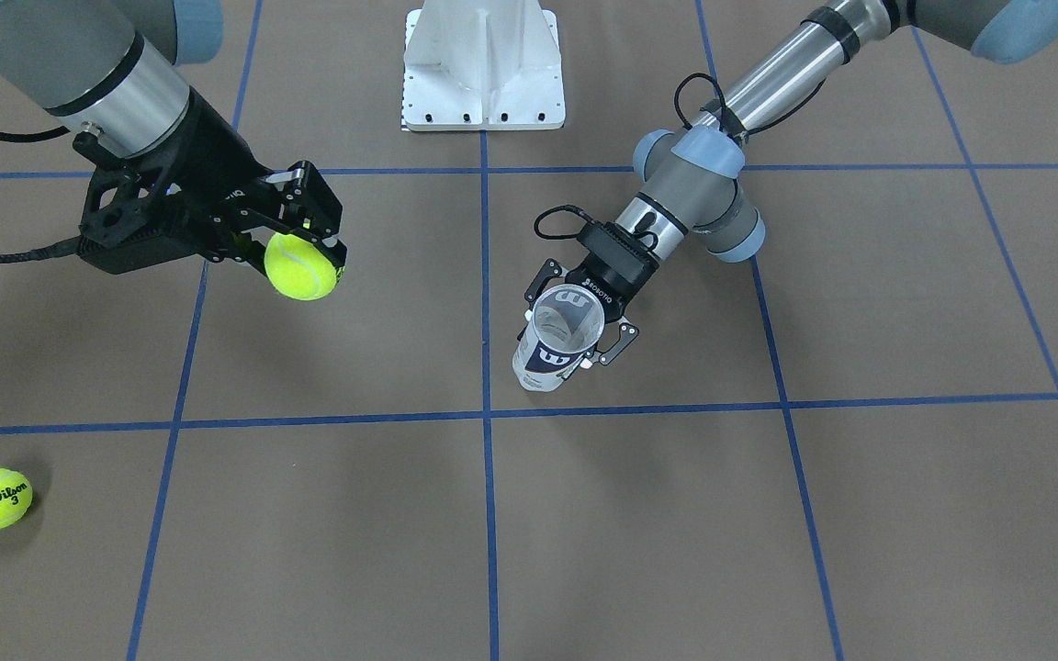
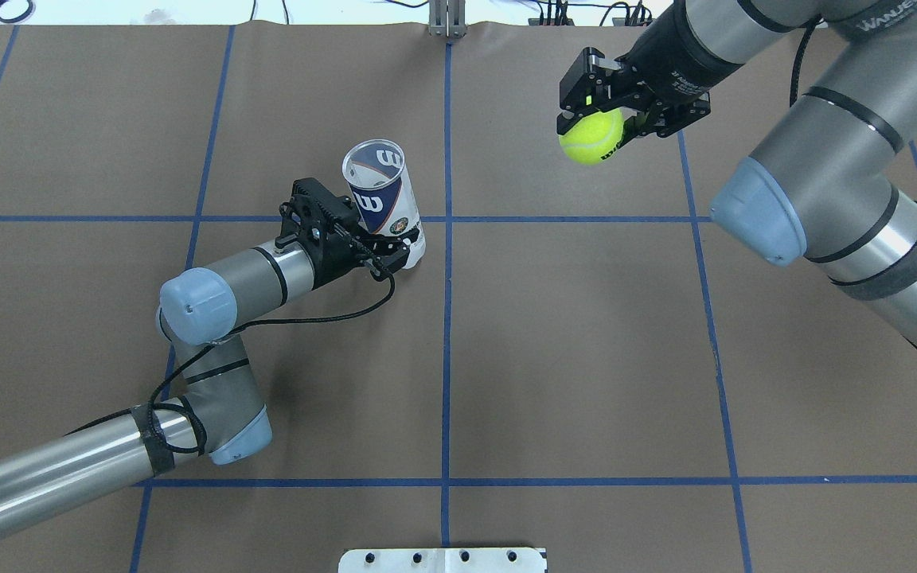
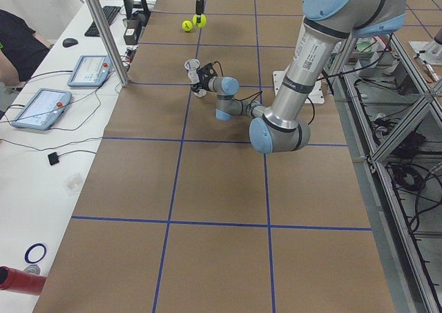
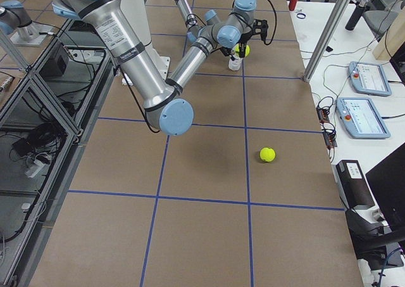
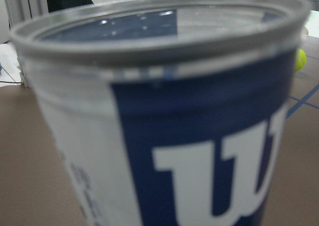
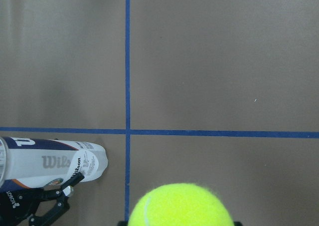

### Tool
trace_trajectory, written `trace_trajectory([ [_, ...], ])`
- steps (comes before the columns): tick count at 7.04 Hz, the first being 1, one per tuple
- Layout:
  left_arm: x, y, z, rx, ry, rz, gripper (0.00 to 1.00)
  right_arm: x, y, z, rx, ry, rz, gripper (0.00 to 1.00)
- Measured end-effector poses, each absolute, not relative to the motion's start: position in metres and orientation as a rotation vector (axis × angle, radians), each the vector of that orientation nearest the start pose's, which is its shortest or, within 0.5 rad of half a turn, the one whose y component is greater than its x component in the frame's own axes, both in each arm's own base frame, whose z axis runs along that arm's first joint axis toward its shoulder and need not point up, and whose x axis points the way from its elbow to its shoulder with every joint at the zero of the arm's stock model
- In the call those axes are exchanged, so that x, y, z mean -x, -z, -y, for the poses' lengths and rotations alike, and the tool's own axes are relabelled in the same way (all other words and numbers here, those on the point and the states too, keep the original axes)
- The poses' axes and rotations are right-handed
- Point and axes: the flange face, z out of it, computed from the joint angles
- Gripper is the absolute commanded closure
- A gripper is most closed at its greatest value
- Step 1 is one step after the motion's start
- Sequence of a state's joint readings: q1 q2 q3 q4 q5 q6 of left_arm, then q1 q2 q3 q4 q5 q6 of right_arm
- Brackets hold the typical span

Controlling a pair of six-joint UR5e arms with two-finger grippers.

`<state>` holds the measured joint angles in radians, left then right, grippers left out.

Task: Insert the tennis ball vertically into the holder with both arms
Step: 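Carry the ball with the right gripper over the can's open top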

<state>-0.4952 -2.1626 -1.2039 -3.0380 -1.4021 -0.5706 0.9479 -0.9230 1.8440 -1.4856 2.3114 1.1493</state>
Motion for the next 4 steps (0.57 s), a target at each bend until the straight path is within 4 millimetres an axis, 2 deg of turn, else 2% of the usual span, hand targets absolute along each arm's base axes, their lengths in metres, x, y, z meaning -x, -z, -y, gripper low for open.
trace_trajectory([
  [1, -0.548, -0.317, 0.467, -1.243, -0.235, -1.155, 0.25, 0.307, -0.115, 0.536, -0.07, -0.121, 1.191, 1.0],
  [2, -0.548, -0.317, 0.467, -1.244, -0.235, -1.155, 0.25, 0.322, -0.082, 0.543, -0.05, -0.149, 1.214, 1.0],
  [3, -0.548, -0.317, 0.467, -1.244, -0.235, -1.155, 0.25, 0.344, -0.05, 0.554, -0.025, -0.169, 1.224, 1.0],
  [4, -0.548, -0.317, 0.467, -1.244, -0.235, -1.155, 0.25, 0.376, -0.021, 0.564, -0.011, -0.178, 1.216, 1.0],
])
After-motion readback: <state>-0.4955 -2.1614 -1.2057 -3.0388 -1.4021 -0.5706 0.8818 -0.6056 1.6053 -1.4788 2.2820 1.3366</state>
